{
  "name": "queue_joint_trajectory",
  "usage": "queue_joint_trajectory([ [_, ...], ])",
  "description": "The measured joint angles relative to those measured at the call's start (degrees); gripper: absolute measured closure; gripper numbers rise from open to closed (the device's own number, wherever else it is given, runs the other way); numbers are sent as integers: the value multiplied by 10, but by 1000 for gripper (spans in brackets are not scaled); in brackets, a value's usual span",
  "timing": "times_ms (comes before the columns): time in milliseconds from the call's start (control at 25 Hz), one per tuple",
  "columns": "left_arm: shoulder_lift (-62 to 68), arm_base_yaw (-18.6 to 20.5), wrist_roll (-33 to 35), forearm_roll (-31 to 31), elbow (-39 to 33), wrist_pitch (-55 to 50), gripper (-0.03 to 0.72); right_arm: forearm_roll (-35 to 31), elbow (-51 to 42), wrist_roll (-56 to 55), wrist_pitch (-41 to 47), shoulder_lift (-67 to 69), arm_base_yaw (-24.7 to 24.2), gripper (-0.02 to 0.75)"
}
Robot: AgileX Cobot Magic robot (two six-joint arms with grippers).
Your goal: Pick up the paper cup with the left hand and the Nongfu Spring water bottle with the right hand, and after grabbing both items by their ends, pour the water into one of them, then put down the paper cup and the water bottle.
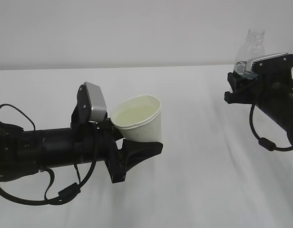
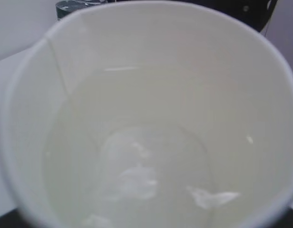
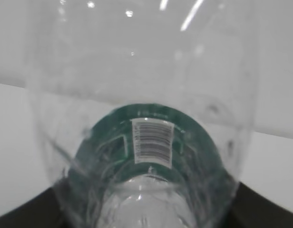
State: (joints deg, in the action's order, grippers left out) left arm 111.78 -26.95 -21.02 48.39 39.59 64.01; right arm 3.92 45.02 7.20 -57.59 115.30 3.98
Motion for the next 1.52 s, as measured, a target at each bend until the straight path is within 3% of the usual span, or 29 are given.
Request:
queue_joint_trajectory([
  [440,0,3,28,-65,0,0,253,1,0,-1,0,0,0,330],
  [1520,0,99,48,-148,0,0,253,2,0,-1,0,0,0,330],
])
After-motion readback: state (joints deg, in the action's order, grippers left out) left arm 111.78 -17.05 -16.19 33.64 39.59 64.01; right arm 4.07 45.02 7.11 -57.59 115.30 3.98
